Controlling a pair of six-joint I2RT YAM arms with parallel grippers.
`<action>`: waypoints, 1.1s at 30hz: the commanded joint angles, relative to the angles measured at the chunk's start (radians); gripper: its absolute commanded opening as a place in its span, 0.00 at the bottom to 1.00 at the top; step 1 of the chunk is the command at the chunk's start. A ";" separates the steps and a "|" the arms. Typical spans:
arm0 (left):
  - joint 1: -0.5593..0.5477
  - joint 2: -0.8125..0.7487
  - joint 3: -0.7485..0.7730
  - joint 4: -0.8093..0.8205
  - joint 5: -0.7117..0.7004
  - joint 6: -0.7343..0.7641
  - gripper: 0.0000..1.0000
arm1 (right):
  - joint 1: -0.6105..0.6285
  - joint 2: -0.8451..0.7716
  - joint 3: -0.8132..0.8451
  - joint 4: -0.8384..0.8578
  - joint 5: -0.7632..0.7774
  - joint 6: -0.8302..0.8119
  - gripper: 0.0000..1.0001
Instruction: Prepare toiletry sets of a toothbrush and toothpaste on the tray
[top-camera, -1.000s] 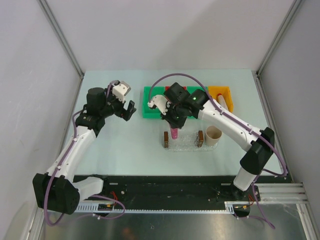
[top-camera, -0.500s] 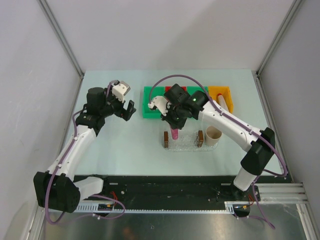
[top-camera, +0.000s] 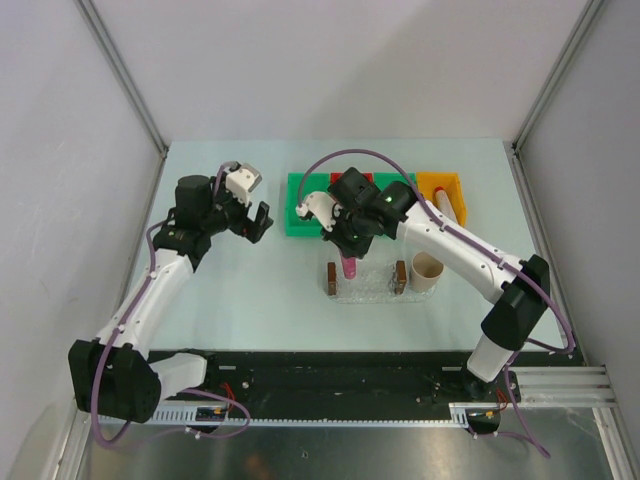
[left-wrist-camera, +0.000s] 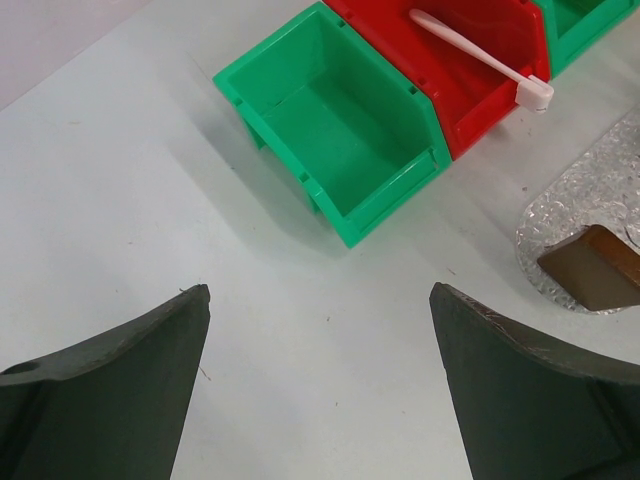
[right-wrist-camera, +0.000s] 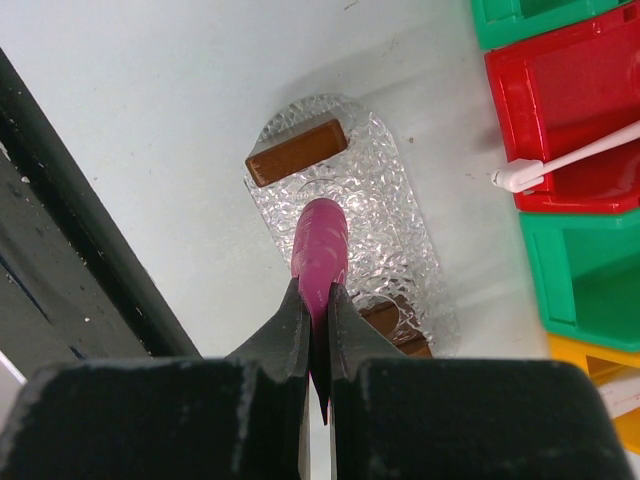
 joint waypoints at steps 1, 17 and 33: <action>0.010 0.003 -0.004 0.017 0.024 -0.038 0.95 | 0.005 -0.032 0.056 0.011 0.002 -0.003 0.00; 0.012 0.015 -0.001 0.017 0.037 -0.048 0.95 | 0.005 -0.035 0.053 0.005 -0.013 -0.003 0.00; 0.012 0.019 -0.007 0.017 0.047 -0.051 0.95 | 0.005 -0.040 -0.012 0.051 -0.021 -0.008 0.00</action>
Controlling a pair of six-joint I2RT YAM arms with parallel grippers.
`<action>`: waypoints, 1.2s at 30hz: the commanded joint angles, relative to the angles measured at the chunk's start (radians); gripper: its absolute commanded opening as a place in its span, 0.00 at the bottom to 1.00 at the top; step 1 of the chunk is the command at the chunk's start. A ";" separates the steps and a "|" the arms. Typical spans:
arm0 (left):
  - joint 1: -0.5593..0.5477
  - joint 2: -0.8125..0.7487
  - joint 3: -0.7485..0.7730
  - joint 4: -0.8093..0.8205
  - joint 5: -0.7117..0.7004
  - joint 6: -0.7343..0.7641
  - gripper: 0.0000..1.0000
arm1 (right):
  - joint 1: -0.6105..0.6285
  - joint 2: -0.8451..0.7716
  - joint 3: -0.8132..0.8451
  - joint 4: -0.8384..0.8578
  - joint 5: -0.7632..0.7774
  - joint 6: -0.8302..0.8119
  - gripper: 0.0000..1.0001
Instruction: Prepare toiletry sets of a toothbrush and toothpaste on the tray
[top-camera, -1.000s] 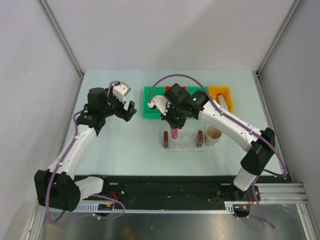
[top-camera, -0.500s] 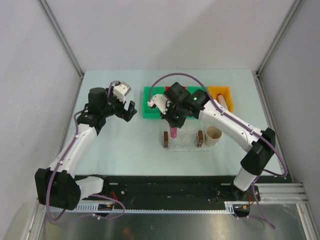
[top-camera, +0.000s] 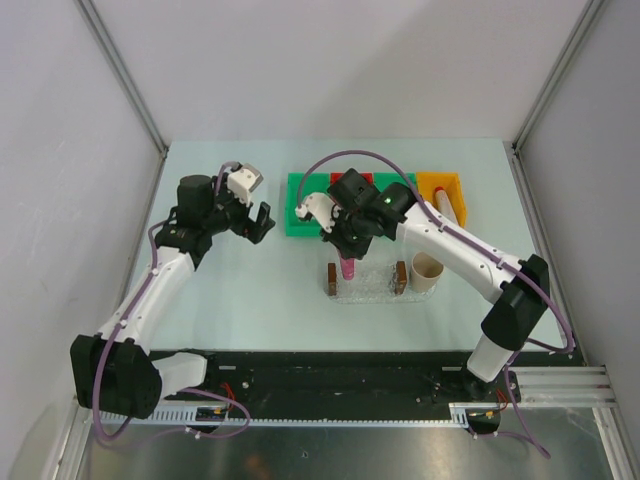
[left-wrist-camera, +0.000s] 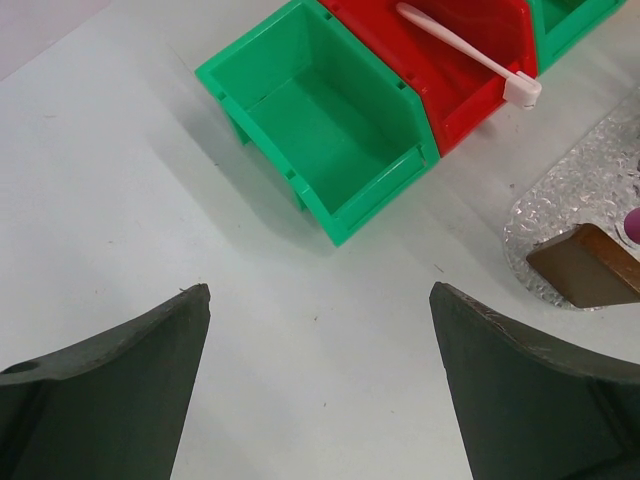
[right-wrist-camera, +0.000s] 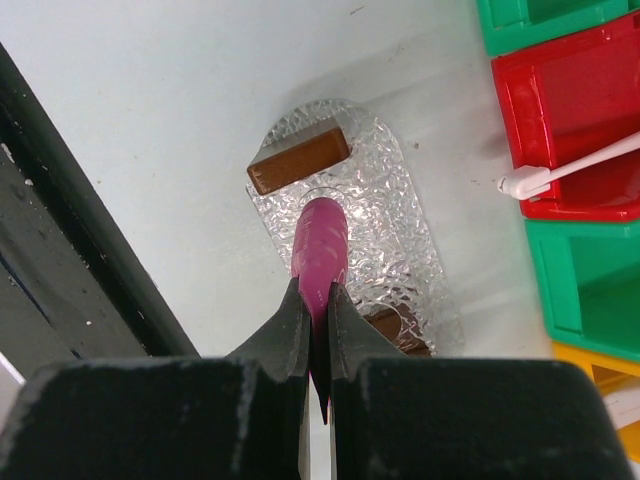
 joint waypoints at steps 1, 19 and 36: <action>0.010 0.000 -0.007 0.016 0.023 -0.036 0.95 | 0.004 -0.040 0.000 0.035 -0.009 -0.008 0.00; 0.014 0.001 -0.015 0.016 0.029 -0.031 0.95 | -0.005 -0.036 -0.024 0.065 -0.021 -0.005 0.00; 0.016 0.012 -0.015 0.016 0.040 -0.034 0.95 | -0.017 -0.081 -0.124 0.156 -0.030 -0.008 0.00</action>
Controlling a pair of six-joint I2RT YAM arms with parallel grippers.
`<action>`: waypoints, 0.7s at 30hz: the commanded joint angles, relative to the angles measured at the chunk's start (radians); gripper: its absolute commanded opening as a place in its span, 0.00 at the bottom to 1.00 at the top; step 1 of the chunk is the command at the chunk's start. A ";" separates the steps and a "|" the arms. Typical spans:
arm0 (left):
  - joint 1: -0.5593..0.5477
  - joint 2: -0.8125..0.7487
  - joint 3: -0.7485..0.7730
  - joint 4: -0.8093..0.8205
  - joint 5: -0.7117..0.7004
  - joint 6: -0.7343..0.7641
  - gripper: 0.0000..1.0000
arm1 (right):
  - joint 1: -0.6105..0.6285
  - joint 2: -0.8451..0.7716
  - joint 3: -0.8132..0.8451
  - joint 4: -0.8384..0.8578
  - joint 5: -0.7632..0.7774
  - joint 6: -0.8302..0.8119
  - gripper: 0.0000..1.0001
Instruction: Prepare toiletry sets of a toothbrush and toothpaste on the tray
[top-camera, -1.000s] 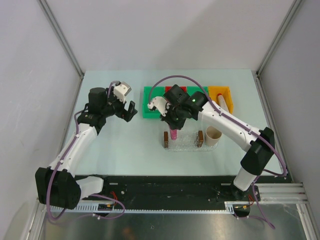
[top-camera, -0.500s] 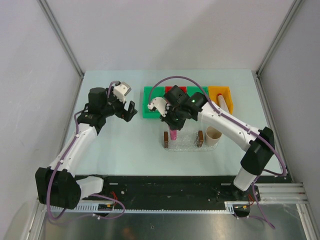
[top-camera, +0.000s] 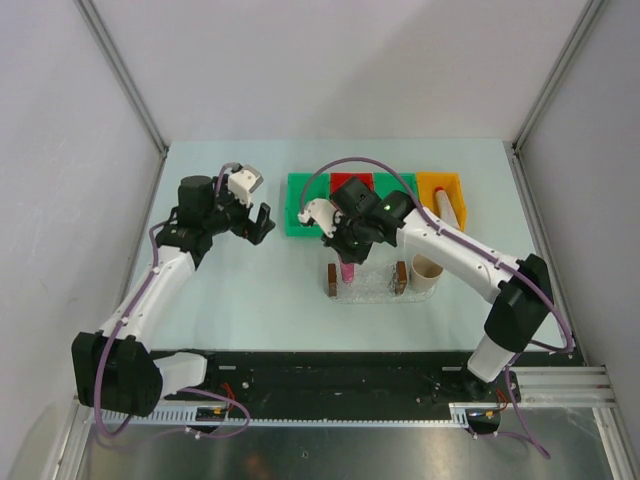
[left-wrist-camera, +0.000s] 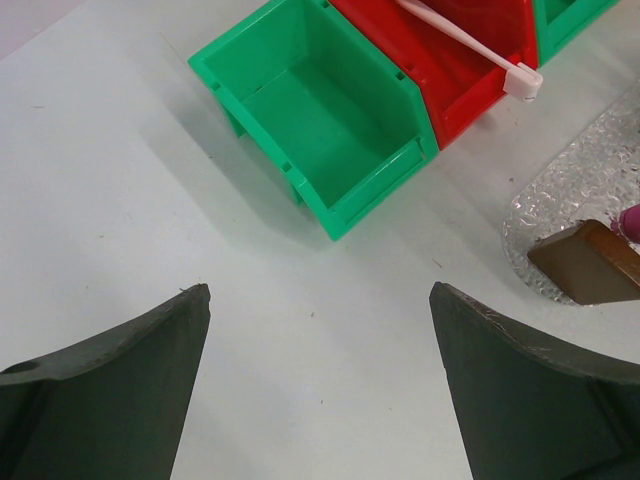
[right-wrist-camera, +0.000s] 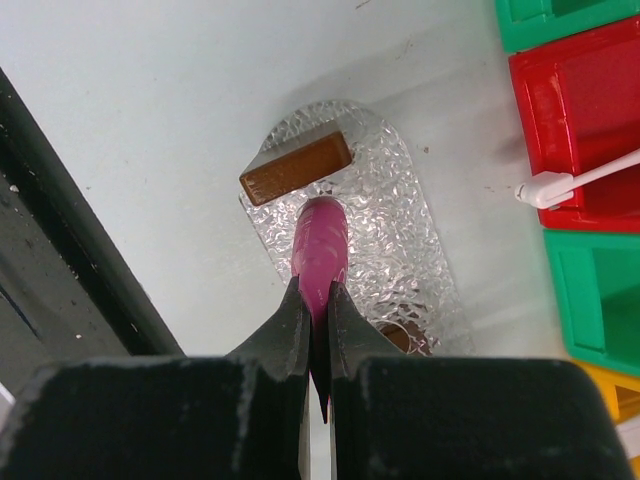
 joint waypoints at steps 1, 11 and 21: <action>0.010 0.003 -0.007 0.016 0.031 -0.034 0.95 | -0.008 -0.068 -0.022 0.067 -0.011 -0.007 0.00; 0.012 0.007 -0.009 0.016 0.032 -0.034 0.95 | -0.021 -0.099 -0.105 0.160 -0.025 -0.004 0.00; 0.013 0.013 -0.010 0.016 0.038 -0.033 0.95 | -0.025 -0.102 -0.160 0.211 -0.040 0.000 0.00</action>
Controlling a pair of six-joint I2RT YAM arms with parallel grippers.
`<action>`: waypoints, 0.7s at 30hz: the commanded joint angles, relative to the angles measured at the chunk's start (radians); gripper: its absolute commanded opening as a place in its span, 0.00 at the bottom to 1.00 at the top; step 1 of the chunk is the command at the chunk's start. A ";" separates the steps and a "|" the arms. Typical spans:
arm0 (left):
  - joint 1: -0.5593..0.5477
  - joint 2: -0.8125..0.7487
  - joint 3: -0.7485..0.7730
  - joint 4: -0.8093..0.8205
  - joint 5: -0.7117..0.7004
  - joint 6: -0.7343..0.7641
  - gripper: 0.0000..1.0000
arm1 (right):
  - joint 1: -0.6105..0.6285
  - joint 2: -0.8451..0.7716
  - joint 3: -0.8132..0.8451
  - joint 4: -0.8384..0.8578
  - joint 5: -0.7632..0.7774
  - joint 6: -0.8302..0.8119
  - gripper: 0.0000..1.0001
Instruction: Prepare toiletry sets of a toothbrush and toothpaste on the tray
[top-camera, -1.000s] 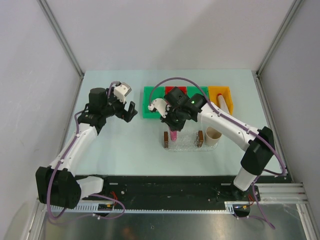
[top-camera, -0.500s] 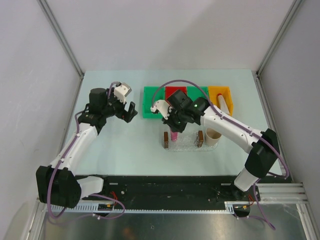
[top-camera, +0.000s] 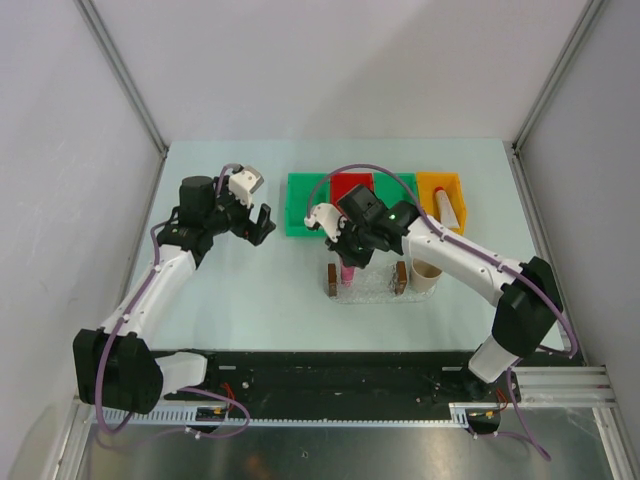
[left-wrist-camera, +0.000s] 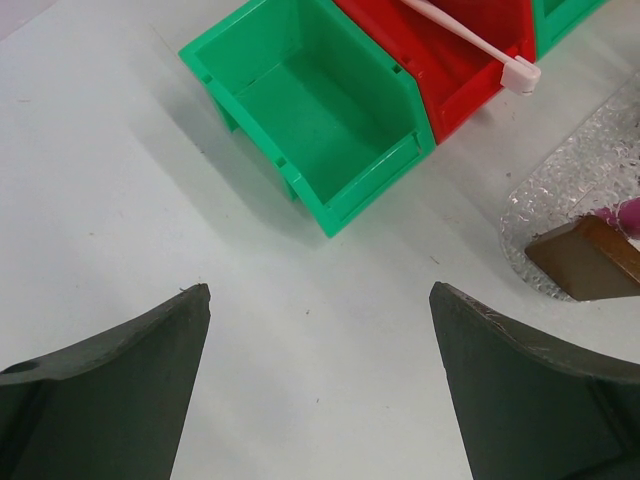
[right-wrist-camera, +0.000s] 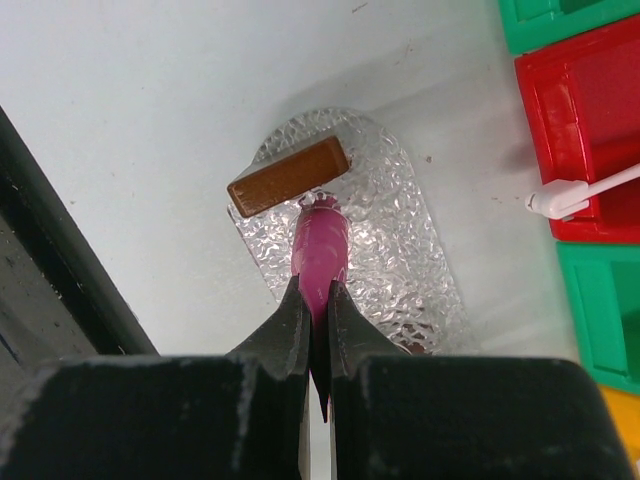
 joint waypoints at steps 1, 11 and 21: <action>0.010 0.001 -0.006 0.016 0.030 -0.031 0.95 | -0.002 -0.052 -0.013 0.071 -0.014 0.000 0.00; 0.012 0.004 -0.005 0.016 0.036 -0.031 0.95 | -0.004 -0.066 -0.065 0.114 0.001 -0.003 0.06; 0.014 0.010 -0.008 0.016 0.039 -0.028 0.95 | -0.002 -0.089 -0.067 0.123 0.023 -0.005 0.31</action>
